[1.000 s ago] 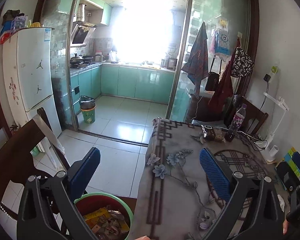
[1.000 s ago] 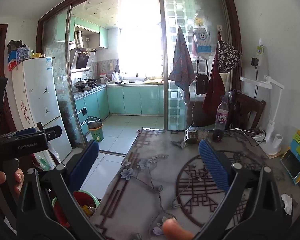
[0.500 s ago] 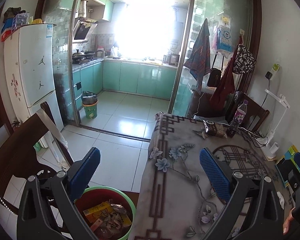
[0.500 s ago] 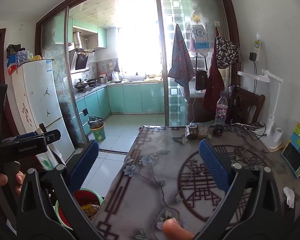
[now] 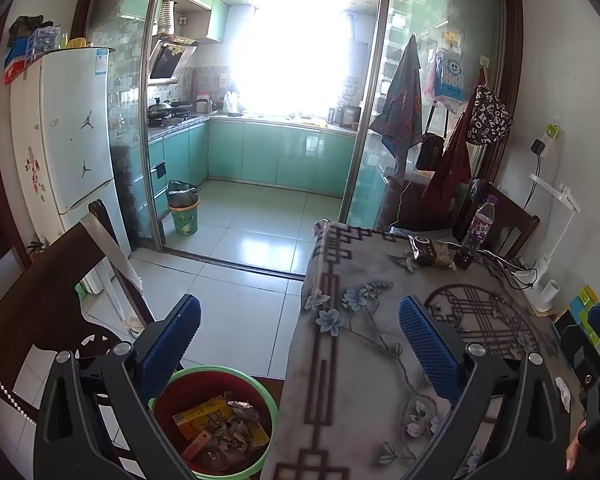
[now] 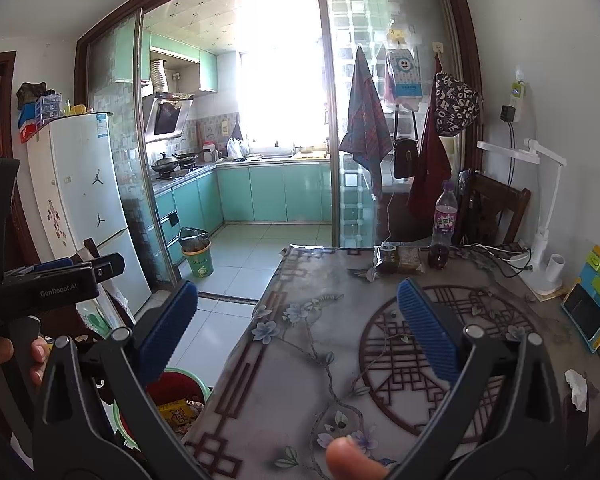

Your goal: Collect trash

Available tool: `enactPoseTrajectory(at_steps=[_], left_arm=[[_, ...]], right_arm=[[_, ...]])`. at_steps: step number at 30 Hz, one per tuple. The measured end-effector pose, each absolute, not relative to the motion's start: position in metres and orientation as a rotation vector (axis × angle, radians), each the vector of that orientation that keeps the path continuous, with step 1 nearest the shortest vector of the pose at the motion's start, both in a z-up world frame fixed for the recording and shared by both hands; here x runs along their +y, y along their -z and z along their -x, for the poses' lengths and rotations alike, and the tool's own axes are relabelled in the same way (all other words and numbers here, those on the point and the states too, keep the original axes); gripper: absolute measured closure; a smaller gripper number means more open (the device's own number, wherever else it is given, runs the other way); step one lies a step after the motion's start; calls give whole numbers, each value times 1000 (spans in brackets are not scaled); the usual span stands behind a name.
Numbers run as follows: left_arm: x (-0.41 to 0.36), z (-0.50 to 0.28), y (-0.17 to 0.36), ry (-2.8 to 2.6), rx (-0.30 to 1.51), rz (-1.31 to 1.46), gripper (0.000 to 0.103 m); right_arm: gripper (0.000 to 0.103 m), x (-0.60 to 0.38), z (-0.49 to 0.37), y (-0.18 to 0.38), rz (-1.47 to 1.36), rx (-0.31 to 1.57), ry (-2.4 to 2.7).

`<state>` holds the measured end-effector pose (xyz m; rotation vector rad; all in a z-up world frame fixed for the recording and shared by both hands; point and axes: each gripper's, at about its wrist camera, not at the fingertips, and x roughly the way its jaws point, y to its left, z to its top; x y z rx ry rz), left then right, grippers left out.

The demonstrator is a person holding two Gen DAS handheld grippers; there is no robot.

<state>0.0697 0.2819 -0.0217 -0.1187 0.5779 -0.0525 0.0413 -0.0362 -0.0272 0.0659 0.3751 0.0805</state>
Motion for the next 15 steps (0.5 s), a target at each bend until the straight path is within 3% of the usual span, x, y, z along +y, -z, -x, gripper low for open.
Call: enactPoseTrajectory(at_steps=[15], left_arm=[[276,-66,20,75,577,106,8]], right_arm=[[4,-41,-31,28,-75,378,-66]])
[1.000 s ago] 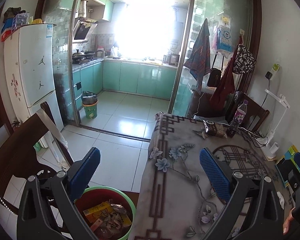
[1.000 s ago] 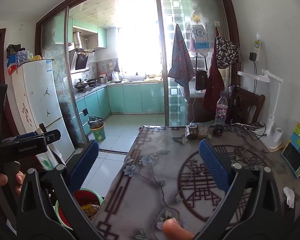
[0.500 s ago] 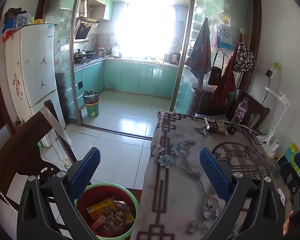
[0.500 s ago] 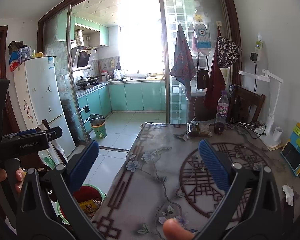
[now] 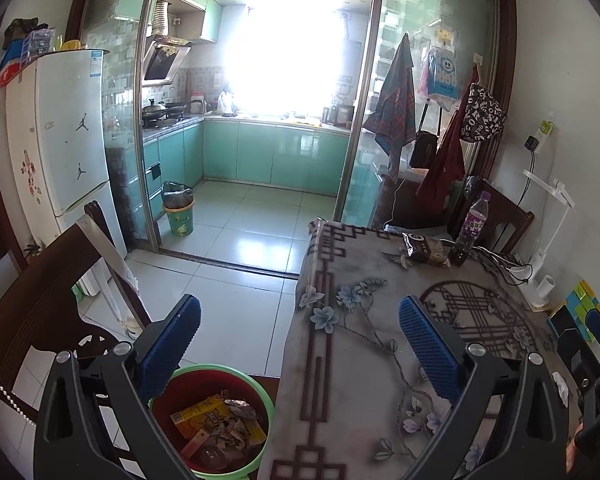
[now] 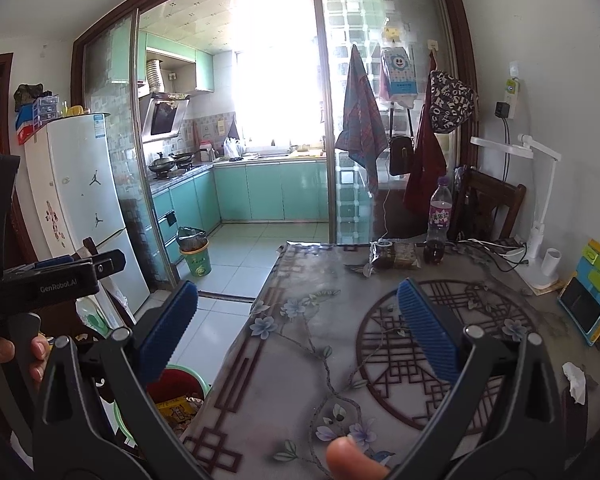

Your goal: Collect trash

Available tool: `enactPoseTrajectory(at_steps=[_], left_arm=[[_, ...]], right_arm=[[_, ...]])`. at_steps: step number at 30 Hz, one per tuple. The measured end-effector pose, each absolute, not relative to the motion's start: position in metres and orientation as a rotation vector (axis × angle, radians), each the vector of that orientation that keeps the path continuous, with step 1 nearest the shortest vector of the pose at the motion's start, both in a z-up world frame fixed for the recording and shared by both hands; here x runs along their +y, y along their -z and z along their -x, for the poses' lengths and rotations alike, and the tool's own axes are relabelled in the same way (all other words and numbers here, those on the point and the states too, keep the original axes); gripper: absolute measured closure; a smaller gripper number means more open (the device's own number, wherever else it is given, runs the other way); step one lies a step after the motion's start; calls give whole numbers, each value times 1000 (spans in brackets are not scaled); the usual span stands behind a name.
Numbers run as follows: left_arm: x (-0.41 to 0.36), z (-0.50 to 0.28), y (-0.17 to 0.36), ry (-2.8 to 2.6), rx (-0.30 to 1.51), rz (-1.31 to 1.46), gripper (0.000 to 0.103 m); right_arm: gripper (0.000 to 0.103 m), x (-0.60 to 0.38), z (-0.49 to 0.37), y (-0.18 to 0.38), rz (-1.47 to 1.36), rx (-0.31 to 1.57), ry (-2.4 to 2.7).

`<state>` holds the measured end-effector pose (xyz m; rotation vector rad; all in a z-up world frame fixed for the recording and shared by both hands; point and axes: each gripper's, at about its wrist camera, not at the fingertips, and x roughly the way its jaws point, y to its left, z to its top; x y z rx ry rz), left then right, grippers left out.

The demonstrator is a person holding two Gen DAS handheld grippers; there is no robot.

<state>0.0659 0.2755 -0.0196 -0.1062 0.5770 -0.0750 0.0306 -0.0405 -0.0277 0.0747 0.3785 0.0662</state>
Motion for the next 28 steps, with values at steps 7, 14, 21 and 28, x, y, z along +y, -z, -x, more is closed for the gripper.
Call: enactPoseTrajectory(at_steps=[7,14,21,28], left_arm=[[267,-67,22,76,582,95,8],[248,-73,29,81,608,81,8],[198,-91,58,130,683,57,8],[101,-130,157,144,815,-2,8]], right_arm=[[4,-44,-32,29,-76,385,-66],[5,-60,-36,35,-89,405,-54],[5,-98,-43,56,-106,473,-26],[4,-188,-72,116,-78,617,66]])
